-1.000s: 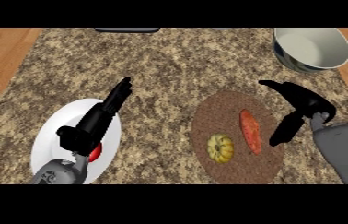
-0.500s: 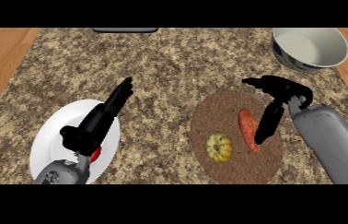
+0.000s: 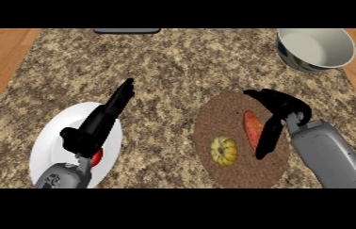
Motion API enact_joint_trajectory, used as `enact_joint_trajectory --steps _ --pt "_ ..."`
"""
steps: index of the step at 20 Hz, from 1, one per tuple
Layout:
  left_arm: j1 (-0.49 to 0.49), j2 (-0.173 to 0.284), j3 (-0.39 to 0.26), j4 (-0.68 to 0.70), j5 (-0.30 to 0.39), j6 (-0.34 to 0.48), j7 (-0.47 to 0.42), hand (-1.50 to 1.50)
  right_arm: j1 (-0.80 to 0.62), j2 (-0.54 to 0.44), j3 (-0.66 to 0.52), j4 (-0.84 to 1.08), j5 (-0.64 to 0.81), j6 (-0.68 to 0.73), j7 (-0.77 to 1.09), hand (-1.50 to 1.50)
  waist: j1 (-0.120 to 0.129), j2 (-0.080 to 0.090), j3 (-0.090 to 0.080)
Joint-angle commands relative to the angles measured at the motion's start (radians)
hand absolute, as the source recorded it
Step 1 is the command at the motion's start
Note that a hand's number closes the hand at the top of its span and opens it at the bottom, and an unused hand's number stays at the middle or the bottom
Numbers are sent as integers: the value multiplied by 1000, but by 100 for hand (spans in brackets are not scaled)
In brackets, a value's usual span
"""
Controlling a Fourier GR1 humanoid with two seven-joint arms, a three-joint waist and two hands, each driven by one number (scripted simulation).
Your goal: Pick the sweet potato from the placemat and place it in the bowl
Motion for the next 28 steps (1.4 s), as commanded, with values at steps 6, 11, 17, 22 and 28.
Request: enact_joint_trajectory --steps 6,11,17,22,28 --pt "16 -19 66 65 -20 -72 -72 0 80 -3 -29 -79 184 -12 -54 -150 -2 1 0" --pt "26 -52 36 7 -58 -54 -28 0 94 67 51 -51 356 -92 -34 -150 2 1 0" --pt "32 -99 57 40 -104 -57 -40 0 165 58 -28 0 423 -92 -160 -150 0 1 0" --pt "39 -85 92 -39 -91 -94 31 0 147 65 -60 148 472 -94 -271 -150 2 2 0" --pt "74 -152 57 -67 -149 -60 57 0 119 128 -93 206 522 -120 -306 -150 3 1 1"
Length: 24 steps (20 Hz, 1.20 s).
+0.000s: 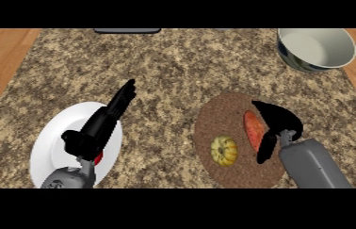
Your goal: Pick the sweet potato from the placemat and place it in the bowl
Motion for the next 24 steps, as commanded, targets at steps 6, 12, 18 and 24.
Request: enact_joint_trajectory --steps 6,12,18,24 --pt "8 5 48 34 -13 -60 -54 0 -13 30 -18 82 78 -66 -182 150 0 0 0" --pt "27 9 57 -70 2 -82 35 0 -90 47 -58 222 154 -180 -282 150 5 0 0" --pt "-17 -43 31 26 -49 -51 -3 0 -149 -50 0 231 183 -144 -539 150 16 4 1" --pt "1 -38 43 63 -41 -75 -64 0 -214 -157 63 320 232 -204 -902 150 18 7 1"
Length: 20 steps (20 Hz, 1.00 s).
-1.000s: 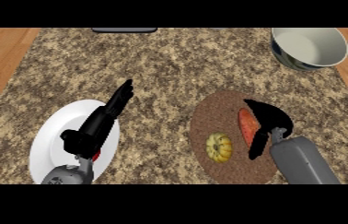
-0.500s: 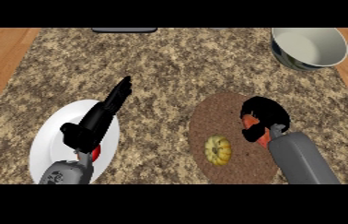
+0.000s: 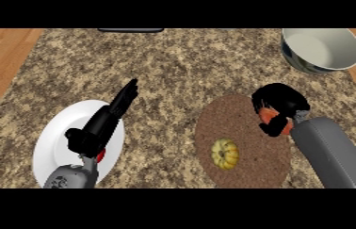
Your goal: Pick the sweet potato from the placemat and place it in the bowl
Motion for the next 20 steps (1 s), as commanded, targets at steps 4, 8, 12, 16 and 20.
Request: enact_joint_trajectory --steps 4,8,12,16,20 --pt "15 -18 -15 -24 -15 11 15 0 -62 -78 -39 108 111 -249 -162 150 -7 -3 0" --pt "8 -6 6 -13 -24 19 20 0 -100 -81 -131 -2 53 -270 -123 150 -24 -9 -1" --pt "29 15 25 0 18 -29 -6 0 -150 -52 -261 -32 -63 -313 -137 150 -21 -8 -1" --pt "49 9 16 -16 -3 -16 -33 0 -181 -70 -413 -16 -221 -287 -185 150 -18 -6 0" --pt "-11 37 66 23 35 -58 -21 0 -312 -53 -451 89 -224 -271 -107 150 -8 -2 -1"
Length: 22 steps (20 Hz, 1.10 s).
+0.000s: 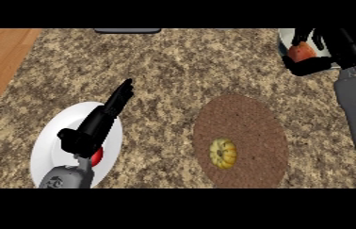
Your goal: Pick the sweet potato from the placemat and place it in the bowl
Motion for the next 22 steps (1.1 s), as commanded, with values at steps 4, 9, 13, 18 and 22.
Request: enact_joint_trajectory --steps 4,9,13,18,22 --pt "-19 -52 -41 5 -53 37 20 0 -120 -41 -57 243 55 -89 -41 150 11 4 0" --pt "-32 -19 -5 -9 -1 -12 47 0 -216 -106 -80 434 147 -267 -101 150 30 12 1" --pt "-10 -25 -22 12 -19 -19 -16 0 -232 -109 -124 607 164 -442 -198 150 51 23 2" --pt "-92 -3 12 17 9 -44 38 0 -282 -198 -75 763 224 -267 -182 150 62 32 2" --pt "-77 -58 -47 31 -33 -9 25 0 -322 -192 -99 870 196 -117 -148 150 68 35 3"
